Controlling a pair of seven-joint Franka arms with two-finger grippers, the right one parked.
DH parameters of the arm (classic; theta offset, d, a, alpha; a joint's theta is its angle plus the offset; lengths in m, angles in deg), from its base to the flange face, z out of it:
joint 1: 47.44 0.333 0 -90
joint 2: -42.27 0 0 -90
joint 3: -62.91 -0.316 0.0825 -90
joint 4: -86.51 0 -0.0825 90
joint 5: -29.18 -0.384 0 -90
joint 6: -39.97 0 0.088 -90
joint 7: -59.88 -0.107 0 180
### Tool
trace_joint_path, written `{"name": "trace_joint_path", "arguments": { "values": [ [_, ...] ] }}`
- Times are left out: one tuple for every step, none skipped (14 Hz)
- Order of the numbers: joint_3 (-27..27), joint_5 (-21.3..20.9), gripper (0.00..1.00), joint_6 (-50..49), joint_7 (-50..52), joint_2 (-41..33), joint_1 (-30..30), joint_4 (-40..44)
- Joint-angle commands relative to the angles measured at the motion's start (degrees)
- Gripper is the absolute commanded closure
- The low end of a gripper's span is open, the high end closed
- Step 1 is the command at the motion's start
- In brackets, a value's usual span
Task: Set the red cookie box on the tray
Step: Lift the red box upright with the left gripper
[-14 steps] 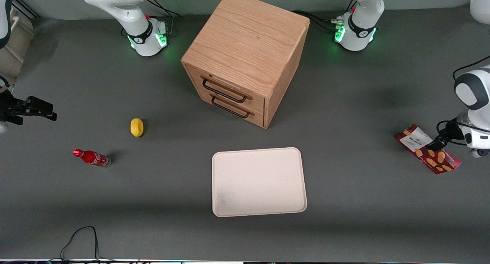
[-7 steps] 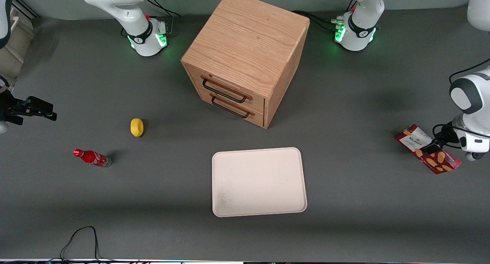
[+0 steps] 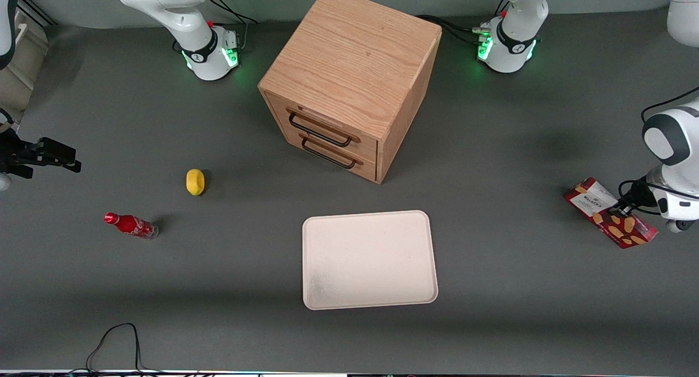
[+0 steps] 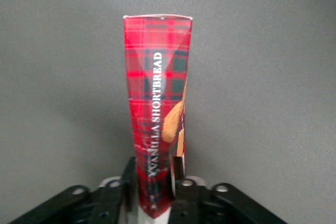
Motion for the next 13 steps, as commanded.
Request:
{"name": "trace_joint_path", "arguments": {
  "values": [
    [-0.1,0.4,1.00,-1.0,0.9,0.2,-0.4,1.5],
    [-0.1,0.3,1.00,-1.4,0.8,-0.5,-0.3,2.0],
    [-0.1,0.3,1.00,-3.9,0.8,-1.5,-0.3,2.7],
    [-0.1,0.3,1.00,-8.0,0.8,-2.5,-0.3,4.6],
    [0.0,0.3,1.00,-12.6,1.0,-3.8,-0.4,6.6],
    [0.0,0.3,1.00,-17.4,2.0,-5.0,-0.3,9.0],
    [0.0,0.2,1.00,-22.8,3.8,-6.1,-0.3,11.8],
    [0.0,-0.2,1.00,-27.9,5.5,-6.9,-0.4,14.7],
    [0.1,-0.5,1.00,-32.2,7.1,-7.8,-0.4,17.3],
    [0.1,-0.5,1.00,-35.7,8.1,-8.7,-0.3,19.8],
    [0.1,-0.5,1.00,-39.0,8.3,-9.4,-0.2,22.1],
    [0.0,-0.5,1.00,-41.9,8.4,-10.0,-0.2,24.4],
    [-0.1,-0.5,1.00,-44.5,8.4,-10.3,-0.2,26.5]
  ]
}}
